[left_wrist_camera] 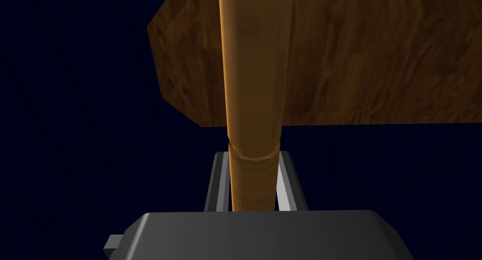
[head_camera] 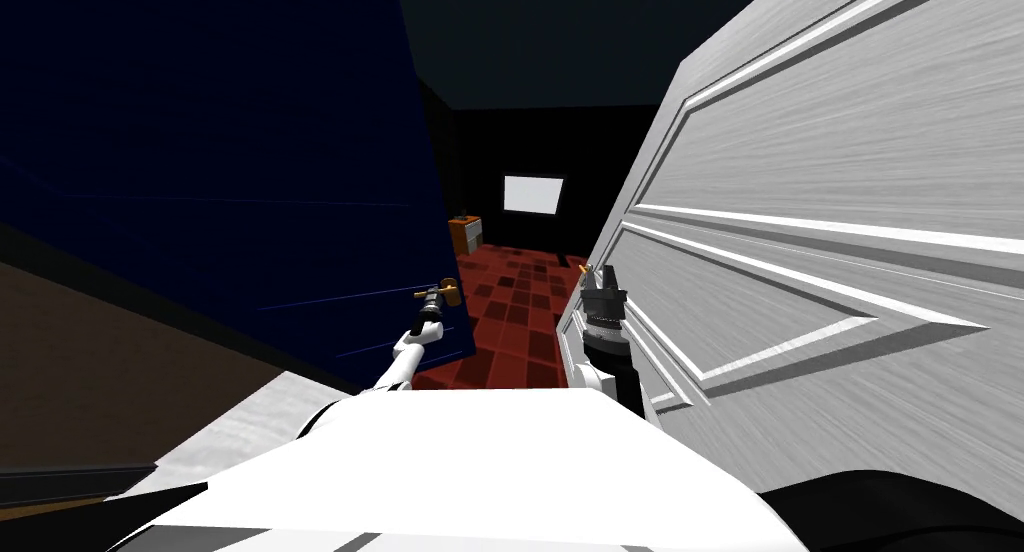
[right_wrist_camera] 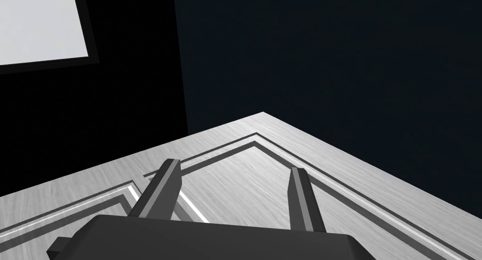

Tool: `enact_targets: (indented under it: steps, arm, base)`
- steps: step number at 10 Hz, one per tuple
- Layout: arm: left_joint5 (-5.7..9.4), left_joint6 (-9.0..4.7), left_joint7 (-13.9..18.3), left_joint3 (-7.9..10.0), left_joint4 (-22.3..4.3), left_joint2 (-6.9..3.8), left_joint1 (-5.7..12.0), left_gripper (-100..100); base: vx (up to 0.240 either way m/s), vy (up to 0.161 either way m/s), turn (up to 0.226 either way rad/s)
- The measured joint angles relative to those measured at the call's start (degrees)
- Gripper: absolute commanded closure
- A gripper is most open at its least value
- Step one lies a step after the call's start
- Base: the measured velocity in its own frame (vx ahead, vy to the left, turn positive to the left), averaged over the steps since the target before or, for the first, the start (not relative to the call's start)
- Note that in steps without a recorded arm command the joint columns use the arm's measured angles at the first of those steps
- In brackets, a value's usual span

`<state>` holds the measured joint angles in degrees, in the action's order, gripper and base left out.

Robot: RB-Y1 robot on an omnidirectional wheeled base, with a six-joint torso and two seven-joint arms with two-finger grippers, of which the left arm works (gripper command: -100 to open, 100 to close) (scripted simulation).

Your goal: Push the door open

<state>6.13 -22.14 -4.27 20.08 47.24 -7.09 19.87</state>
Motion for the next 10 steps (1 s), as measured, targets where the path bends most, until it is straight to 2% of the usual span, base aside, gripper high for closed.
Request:
enact_targets:
  steps: [5,10]
  arm:
    - [0.84,-0.6,-0.1,0.16,-1.9,-0.84,0.46,100]
    - [2.26,-2.11,-0.2,0.16,-5.1,-2.43,2.18,100]
  base:
    - [0.173,-0.028,0.091]
    - [0.194,-0.039,0.115]
